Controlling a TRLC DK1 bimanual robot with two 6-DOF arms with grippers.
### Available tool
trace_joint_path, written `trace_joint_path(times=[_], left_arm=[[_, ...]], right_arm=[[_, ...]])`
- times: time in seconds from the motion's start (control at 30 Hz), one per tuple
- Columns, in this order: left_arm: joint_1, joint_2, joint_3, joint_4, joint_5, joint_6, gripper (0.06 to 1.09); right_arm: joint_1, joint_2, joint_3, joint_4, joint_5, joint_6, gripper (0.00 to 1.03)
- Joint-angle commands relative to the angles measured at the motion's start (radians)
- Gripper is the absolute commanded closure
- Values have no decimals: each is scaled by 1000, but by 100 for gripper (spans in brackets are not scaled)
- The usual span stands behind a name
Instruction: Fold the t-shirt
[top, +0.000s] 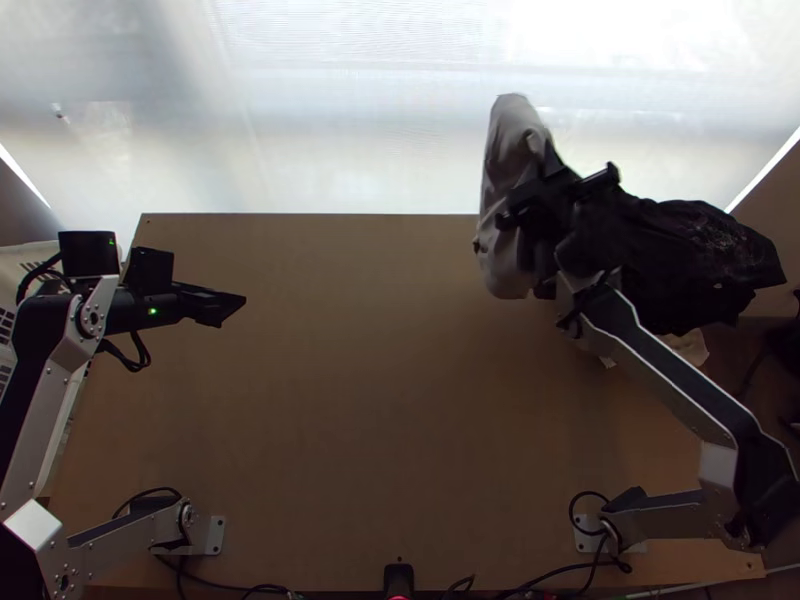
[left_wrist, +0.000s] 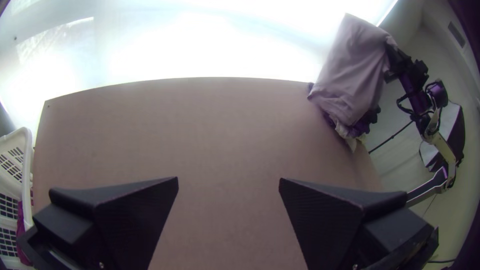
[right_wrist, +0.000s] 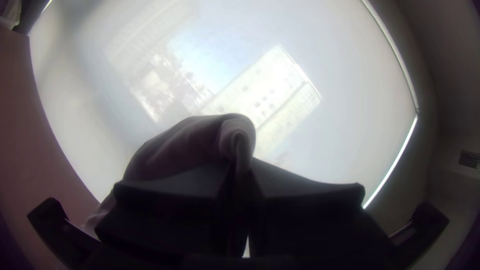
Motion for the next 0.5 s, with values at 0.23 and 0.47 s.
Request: trace_joint_path(times=[0.23, 0.47], left_arm=[[-31, 25, 6, -6, -21, 14, 10], [-49, 51, 29, -8, -37, 22, 10]], right_arm=[[-202, -3, 13, -28, 4, 70, 100], [-302, -3, 16, -46, 1, 109, 100]])
